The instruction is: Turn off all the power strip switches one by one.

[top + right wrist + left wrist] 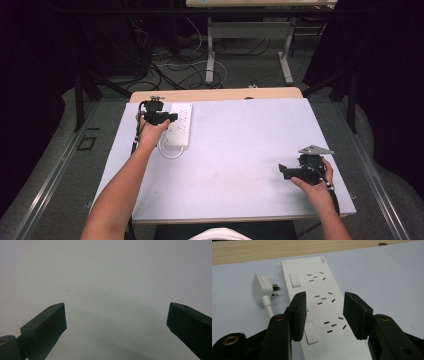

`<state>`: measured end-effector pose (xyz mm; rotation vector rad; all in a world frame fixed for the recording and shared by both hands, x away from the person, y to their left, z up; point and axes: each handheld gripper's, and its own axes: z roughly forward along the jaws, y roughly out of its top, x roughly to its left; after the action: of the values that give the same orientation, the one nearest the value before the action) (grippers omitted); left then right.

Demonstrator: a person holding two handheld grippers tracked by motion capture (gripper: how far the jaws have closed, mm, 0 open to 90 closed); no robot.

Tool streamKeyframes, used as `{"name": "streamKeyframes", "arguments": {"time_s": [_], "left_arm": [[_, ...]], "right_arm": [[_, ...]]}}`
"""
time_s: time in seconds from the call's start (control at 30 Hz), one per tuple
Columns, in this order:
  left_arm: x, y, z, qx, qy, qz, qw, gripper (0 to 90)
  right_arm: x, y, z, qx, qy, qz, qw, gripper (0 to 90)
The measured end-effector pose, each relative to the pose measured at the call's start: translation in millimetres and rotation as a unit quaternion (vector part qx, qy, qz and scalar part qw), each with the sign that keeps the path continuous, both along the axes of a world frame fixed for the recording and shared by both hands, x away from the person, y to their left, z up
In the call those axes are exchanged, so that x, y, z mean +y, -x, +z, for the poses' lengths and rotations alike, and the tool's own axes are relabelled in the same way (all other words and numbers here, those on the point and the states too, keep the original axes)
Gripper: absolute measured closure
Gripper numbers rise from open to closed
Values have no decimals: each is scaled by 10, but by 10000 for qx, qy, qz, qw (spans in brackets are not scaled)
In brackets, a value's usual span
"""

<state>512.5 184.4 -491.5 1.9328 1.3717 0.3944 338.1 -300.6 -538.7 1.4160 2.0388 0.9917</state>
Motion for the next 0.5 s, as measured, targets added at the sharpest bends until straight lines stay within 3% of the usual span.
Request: {"name": "streamKeyframes", "arguments": {"time_s": [0.17, 0.23, 0.37, 0.4, 0.5], "left_arm": [[-24, 89, 10, -137, -169, -131, 9997, 444], [-35, 130, 25, -128, -78, -155, 9998, 423], [-56, 232, 48, -300, 40, -162, 9994, 379], [-51, 261, 65, -347, -13, -203, 9992, 363], [-49, 336, 104, -448, 138, -271, 9985, 323]], "right_arm": [[9, 7, 6, -4, -13, 8, 10000, 21], [9, 9, 10, -15, -17, 6, 10000, 21], [15, 14, 17, -18, -24, 2, 10000, 21], [16, 14, 19, -21, -25, -1, 10000, 20], [11, 14, 19, -38, 2, 20, 10000, 21]]}}
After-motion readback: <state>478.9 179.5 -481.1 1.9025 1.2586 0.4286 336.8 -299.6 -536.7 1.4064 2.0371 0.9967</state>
